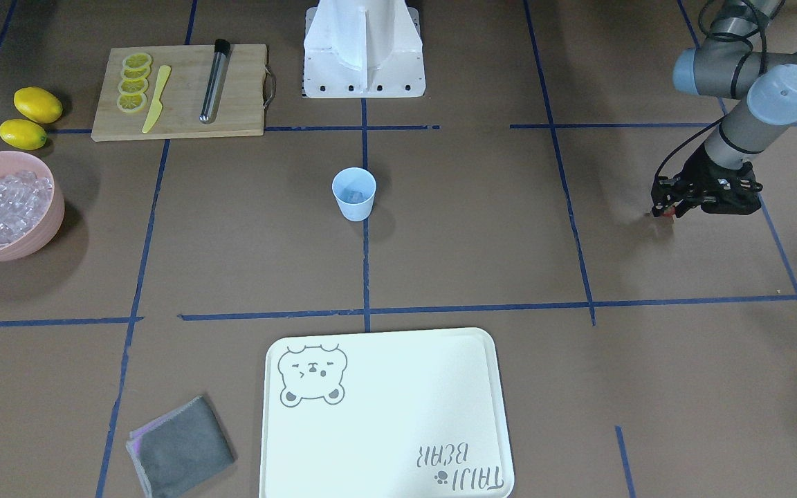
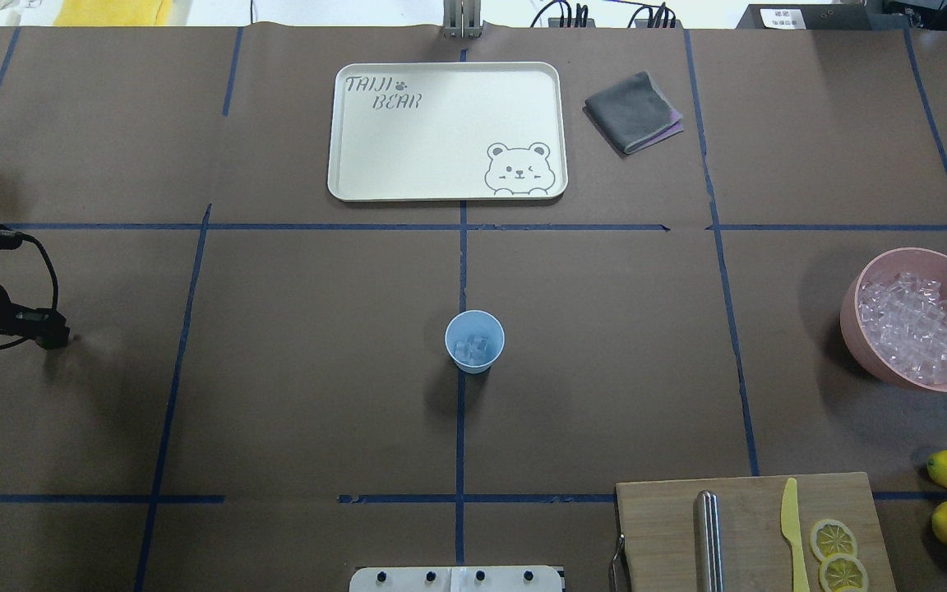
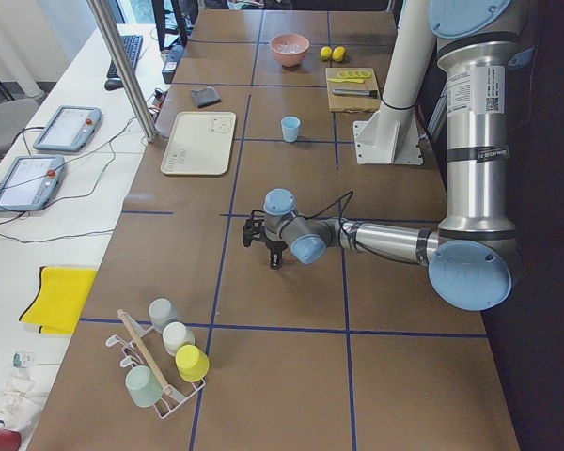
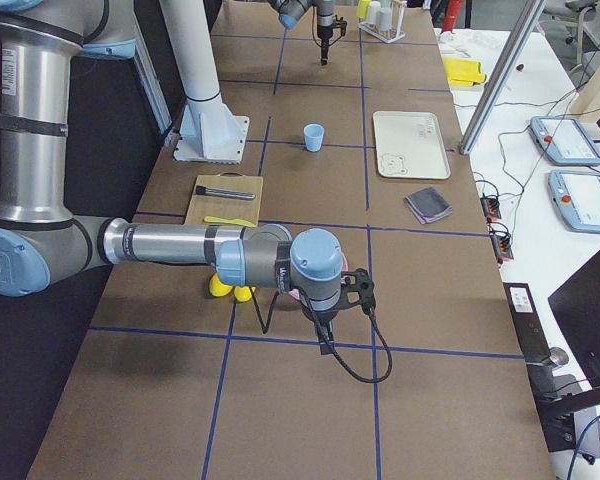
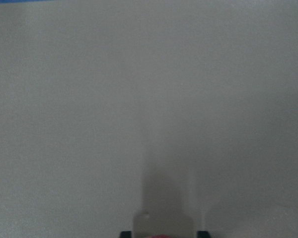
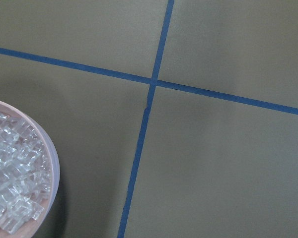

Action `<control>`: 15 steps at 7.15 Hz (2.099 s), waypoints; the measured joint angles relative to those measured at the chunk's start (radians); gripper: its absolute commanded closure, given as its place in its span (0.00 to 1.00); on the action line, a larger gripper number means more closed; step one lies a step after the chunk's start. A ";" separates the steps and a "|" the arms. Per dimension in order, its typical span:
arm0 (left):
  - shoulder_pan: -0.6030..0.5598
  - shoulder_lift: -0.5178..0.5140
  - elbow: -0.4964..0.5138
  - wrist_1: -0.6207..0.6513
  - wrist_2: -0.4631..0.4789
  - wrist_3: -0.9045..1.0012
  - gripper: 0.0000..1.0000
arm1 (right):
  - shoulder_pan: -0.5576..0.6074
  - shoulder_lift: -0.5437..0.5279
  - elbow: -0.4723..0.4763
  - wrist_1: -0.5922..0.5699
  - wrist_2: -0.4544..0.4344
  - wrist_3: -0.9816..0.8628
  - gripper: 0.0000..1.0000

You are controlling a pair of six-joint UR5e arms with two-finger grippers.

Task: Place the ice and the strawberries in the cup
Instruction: 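Lower the left gripper onto the red strawberry and grasp it, then lift the strawberry and carry it with the left gripper over the blue cup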

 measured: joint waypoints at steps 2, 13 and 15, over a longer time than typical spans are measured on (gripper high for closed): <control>-0.005 0.009 -0.018 0.004 -0.003 0.001 0.96 | 0.000 0.000 0.001 0.000 0.000 0.001 0.00; -0.110 -0.359 -0.445 0.876 -0.074 0.160 0.98 | 0.000 0.002 0.004 0.000 0.002 0.005 0.00; -0.008 -0.544 -0.441 1.040 0.001 0.122 0.98 | 0.000 0.002 0.004 0.000 0.003 0.006 0.00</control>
